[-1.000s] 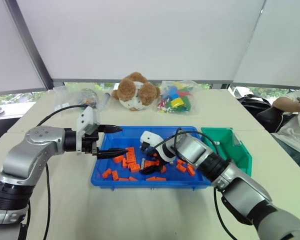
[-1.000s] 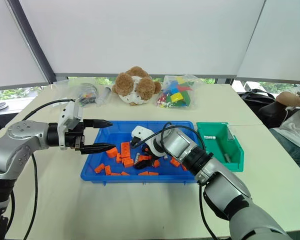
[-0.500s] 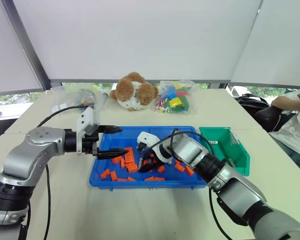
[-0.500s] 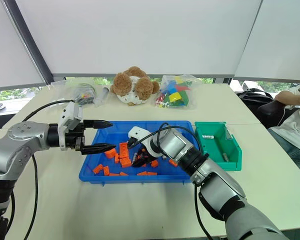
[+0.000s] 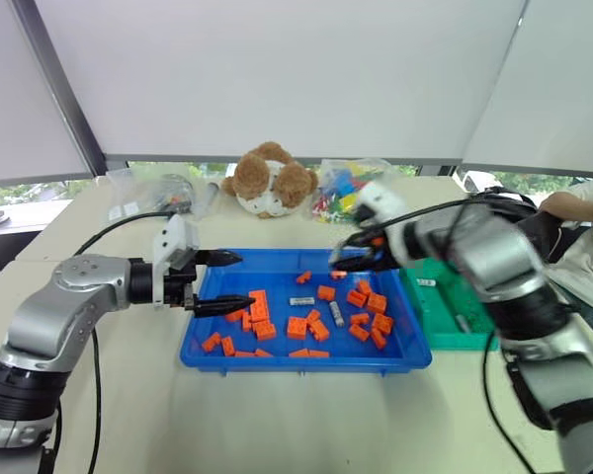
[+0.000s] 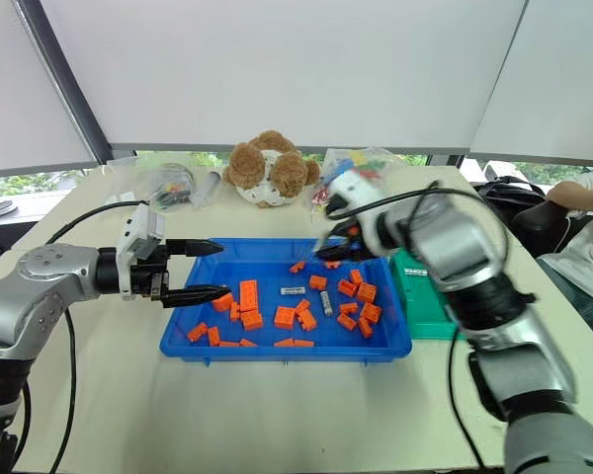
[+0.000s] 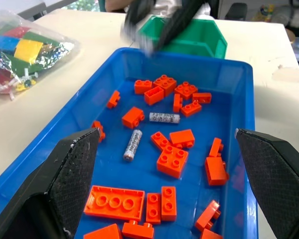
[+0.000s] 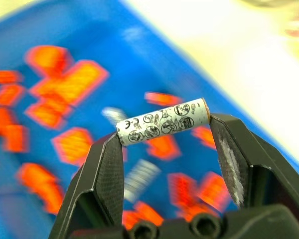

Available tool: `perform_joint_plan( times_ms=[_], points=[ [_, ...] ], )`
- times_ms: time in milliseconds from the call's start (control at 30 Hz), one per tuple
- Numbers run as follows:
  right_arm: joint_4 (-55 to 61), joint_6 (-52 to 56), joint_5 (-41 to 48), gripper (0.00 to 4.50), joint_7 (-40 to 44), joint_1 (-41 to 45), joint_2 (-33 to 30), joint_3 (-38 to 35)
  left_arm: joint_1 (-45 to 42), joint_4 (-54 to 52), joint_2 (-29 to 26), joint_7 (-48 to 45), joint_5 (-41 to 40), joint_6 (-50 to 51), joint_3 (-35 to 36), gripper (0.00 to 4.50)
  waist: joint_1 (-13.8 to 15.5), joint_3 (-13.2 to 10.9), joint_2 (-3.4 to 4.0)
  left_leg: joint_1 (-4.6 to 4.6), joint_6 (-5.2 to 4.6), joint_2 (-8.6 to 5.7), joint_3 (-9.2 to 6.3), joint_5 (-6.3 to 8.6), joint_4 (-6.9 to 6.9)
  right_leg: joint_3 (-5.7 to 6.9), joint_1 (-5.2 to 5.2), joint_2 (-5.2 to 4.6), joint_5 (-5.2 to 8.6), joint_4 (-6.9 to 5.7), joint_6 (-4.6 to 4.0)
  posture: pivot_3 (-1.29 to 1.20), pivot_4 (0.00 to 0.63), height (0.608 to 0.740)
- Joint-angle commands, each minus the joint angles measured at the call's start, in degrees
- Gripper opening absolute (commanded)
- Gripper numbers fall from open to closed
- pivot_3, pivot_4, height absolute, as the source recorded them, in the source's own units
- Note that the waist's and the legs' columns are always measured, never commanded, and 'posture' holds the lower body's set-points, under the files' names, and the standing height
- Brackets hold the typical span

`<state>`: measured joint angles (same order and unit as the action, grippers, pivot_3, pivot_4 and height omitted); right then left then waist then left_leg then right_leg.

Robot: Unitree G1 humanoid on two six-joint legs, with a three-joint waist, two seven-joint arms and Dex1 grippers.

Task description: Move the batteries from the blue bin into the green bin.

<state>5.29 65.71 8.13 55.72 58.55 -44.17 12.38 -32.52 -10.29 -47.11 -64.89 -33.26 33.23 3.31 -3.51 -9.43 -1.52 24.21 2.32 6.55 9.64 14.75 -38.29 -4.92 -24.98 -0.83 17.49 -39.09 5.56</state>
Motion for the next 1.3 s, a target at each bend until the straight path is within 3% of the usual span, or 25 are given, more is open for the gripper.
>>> perform_joint_plan(
  times_ms=[33, 200, 333, 367, 600, 867, 1033, 1300],
  points=[
    [-1.16, -1.74, -0.88, 2.23, -1.31, -5.26, -8.93, -6.46, -1.47, -0.76, 0.25, -0.63, -0.62, -0.73, 0.45, 4.5, 0.32, 0.0, 0.0, 0.0, 0.0, 0.0, 0.0, 0.0, 0.0, 0.0, 0.0, 0.0, 0.0, 0.0, 0.0, 0.0, 0.15, 0.727],
    [-3.36, -4.19, 0.04, 2.23, -1.92, -14.65, -16.12, -10.1, -2.68, 0.46, 0.92, -1.79, -0.37, -0.88, -0.42, 4.5, 0.74, 0.0, 0.0, 0.05, 0.0, -0.02, -0.02, 0.0, 0.01, 0.01, -0.03, -0.01, 0.0, 0.07, -0.01, 0.0, 0.15, 0.727],
    [-3.04, -5.25, 0.96, 4.21, -2.26, -18.95, -16.7, -11.01, -3.66, 1.11, 1.2, -3.16, -0.05, -1.08, -1.36, 4.5, 0.51, 0.01, 0.03, 0.0, 0.0, -0.02, -0.08, -0.01, 0.01, 0.01, 0.01, 0.03, 0.0, 0.02, -0.01, 0.0, 0.15, 0.727],
    [-3.16, -5.45, 1.15, 4.46, -2.43, -19.17, -16.59, -11.27, -3.85, 1.29, 1.26, -3.38, 0.03, -1.18, -1.54, 4.5, 0.51, -0.01, 0.05, 0.0, 0.0, -0.02, -0.08, -0.02, 0.01, 0.01, 0.0, 0.03, -0.01, 0.01, -0.01, 0.0, 0.15, 0.727],
    [-1.66, -5.7, 3.61, 4.46, -1.61, -17.31, -16.96, -11.81, -4.46, 2.06, 1.39, -4.07, 0.41, -1.58, -1.88, 4.5, 0.95, -0.01, 0.06, 0.01, 0.04, -0.02, -0.08, -0.04, 0.0, 0.01, 0.01, 0.02, 0.0, 0.02, -0.01, 0.0, 0.15, 0.727],
    [3.54, -2.82, 9.22, 4.46, -0.48, -5.13, -4.11, -3.34, -5.38, 3.16, 1.52, -4.02, 0.78, -2.06, -2.05, 4.5, 0.54, -0.03, 0.1, 0.02, 0.05, 0.01, -0.2, -0.05, 0.01, 0.11, 0.0, 0.08, -0.01, -0.05, -0.02, 0.0, 0.15, 0.727],
    [-3.23, -7.07, 6.55, 4.46, -2.57, -1.94, 6.04, 4.58, -5.37, 2.88, 1.18, -3.25, 0.84, -1.79, -1.19, 4.5, 1.15, -0.03, 0.1, 0.18, 0.07, 0.0, -0.21, -0.07, -0.07, 0.16, -0.06, 0.05, 0.0, -0.05, -0.03, 0.0, 0.15, 0.727],
    [-22.43, -23.73, -1.26, 4.46, -1.13, 1.56, 14.69, 12.41, -3.41, 0.42, 0.04, -1.55, 0.05, -0.63, 0.42, 4.5, 0.96, -0.03, 0.1, 0.3, 0.03, 0.01, -0.34, -0.04, -0.45, 0.27, 0.01, 0.03, -0.01, -0.12, -0.02, 0.0, 0.15, 0.727]
  ],
)
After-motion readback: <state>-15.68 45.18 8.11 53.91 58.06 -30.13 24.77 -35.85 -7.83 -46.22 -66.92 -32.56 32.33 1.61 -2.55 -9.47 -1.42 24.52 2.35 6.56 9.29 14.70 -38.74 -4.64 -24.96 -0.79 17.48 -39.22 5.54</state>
